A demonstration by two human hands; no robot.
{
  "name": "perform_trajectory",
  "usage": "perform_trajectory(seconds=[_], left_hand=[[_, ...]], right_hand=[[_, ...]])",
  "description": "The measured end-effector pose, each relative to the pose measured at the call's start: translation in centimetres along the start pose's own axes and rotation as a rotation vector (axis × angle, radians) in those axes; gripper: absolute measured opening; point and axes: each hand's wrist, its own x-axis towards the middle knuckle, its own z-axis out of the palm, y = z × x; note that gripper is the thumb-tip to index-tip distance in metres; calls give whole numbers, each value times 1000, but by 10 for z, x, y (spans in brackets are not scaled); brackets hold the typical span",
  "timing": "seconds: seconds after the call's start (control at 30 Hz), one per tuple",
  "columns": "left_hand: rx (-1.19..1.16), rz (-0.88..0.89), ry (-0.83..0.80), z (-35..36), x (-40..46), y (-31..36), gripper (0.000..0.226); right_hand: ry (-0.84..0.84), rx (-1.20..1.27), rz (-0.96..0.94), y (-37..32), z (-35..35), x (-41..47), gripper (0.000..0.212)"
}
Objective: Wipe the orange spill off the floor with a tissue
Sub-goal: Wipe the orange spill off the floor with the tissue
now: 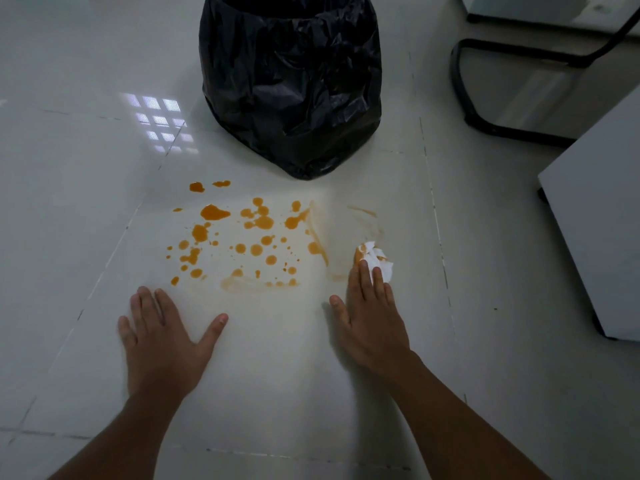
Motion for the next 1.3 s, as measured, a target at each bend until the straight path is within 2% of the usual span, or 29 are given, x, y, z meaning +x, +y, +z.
perform_trajectory(seconds=[0.2, 0.3, 0.4, 0.5, 0.7, 0.83, 1.0, 1.3], left_hand=[[3, -7, 3, 2, 0, -1, 118], [14, -11, 6, 4, 2, -2, 117], [19, -9, 9, 5, 2, -3, 116], [22, -6, 14, 6, 1, -3, 116], [5, -10, 3, 3, 1, -2, 117], [-19, 4, -2, 1, 2, -1, 119], [-54, 18, -15, -7, -1, 3, 129], [-47, 37, -27, -2, 2, 0, 126]], right_hand=[[40, -19, 97, 6, 0, -5, 76], [121, 82, 116, 0, -5, 1, 74], [68, 139, 184, -4, -6, 6, 78], [-16, 86, 238, -5, -5, 11, 83], [13, 108, 288, -8, -5, 20, 88], [17, 79, 259, -3, -10, 42, 94], [24, 83, 188, 14, -20, 77, 87], [28, 171, 127, 24, -24, 119, 84]])
